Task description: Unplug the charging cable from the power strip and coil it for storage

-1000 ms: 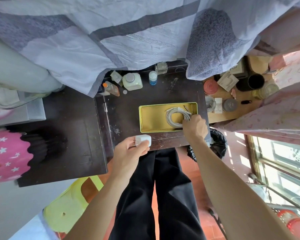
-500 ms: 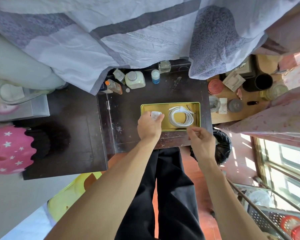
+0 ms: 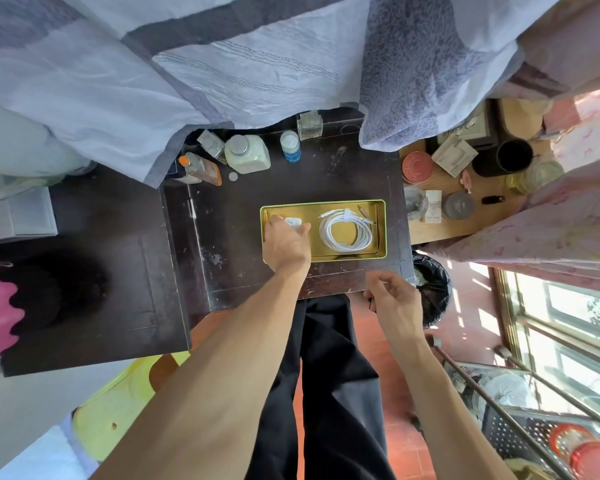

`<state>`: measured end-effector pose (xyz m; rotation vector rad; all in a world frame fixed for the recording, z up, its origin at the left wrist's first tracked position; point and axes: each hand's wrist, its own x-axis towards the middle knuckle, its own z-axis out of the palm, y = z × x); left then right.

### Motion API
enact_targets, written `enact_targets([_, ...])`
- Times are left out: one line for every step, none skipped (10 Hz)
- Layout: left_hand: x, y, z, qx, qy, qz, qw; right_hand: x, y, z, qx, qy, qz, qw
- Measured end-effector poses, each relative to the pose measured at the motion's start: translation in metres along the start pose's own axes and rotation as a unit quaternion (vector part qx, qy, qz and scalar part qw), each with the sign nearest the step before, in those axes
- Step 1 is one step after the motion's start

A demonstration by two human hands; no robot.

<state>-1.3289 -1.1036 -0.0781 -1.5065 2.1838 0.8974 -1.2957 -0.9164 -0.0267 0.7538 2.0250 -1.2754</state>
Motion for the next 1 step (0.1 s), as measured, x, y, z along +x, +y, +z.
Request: enact_targets([-0.0007, 0.0016, -0.0011, -0.018, -0.002, -0.016, 1.000, -0.0044, -0.0027, -0.0019, -0.021, 0.006, 0.002, 1.000])
